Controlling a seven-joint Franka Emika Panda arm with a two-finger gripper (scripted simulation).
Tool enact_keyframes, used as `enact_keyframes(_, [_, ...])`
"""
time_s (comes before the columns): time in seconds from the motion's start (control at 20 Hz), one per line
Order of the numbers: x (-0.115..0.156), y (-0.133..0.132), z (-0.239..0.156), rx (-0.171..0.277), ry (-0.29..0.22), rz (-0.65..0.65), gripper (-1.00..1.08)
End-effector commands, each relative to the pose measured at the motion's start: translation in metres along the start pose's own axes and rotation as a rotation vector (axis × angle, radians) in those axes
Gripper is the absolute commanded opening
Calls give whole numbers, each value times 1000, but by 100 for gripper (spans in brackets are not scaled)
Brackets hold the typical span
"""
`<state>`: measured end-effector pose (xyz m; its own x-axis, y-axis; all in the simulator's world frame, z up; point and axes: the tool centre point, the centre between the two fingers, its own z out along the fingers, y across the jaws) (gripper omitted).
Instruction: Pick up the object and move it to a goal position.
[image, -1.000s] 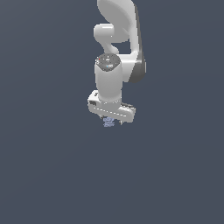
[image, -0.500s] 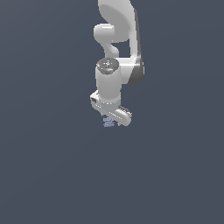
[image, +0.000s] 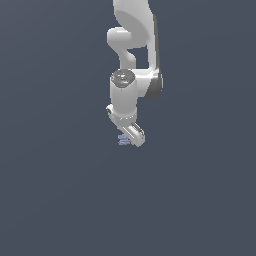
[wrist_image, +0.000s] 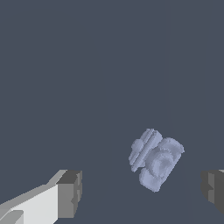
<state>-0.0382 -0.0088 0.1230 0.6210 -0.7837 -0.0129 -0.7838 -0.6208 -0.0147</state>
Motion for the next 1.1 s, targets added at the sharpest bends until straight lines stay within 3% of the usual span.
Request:
enact_keyframes(0.0, [-2,4,4,-2,1,72,100])
enact_keyframes(0.6, [-10,25,23,-8,10,393,100])
enact_keyframes(1.05, [-14,34,30,-10,15,529,100])
